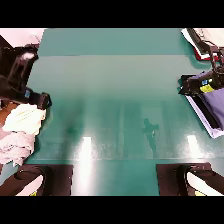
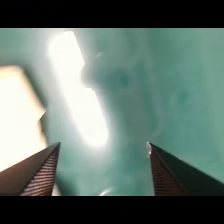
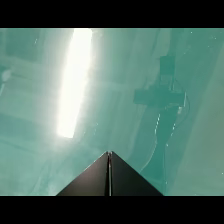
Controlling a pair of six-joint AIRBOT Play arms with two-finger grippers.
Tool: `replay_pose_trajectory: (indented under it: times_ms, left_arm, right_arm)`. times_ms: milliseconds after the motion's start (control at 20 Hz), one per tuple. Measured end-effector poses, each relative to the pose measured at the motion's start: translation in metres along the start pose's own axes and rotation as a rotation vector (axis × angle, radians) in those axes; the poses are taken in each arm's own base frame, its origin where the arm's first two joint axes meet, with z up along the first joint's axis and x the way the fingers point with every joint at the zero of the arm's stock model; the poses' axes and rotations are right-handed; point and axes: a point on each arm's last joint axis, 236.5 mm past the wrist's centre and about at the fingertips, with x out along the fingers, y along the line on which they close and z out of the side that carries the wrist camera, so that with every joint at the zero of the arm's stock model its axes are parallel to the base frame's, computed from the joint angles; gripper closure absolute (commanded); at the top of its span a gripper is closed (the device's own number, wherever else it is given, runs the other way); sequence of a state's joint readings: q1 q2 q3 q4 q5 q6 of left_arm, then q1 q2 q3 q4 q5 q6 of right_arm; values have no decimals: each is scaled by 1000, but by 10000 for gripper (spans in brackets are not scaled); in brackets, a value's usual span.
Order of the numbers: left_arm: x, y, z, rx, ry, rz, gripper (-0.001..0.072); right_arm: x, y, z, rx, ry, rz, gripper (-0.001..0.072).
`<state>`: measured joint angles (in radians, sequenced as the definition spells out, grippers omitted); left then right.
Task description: Fold the shirts.
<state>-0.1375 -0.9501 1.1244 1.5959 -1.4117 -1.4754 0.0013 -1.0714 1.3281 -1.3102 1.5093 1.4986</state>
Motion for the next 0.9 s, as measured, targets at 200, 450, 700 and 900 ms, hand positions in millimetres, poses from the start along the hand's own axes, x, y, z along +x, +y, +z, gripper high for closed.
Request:
replay_pose_trajectory:
  times_ms: [200,450,700,900]
  left_arm:
    - [51,36,-33,-55,57,166,93]
    - [95,58,-64,-87,72,281,93]
    - [108,71,-69,-100,41,339,409]
    - [110,75,-64,-89,11,358,407]
  right_arm:
    - [0,0,0,0,2,0,693]
    - [0,0,0,0,1,0,693]
    - [0,0,0,0,1,0,693]
    - [0,0,-1,0,5,0,693]
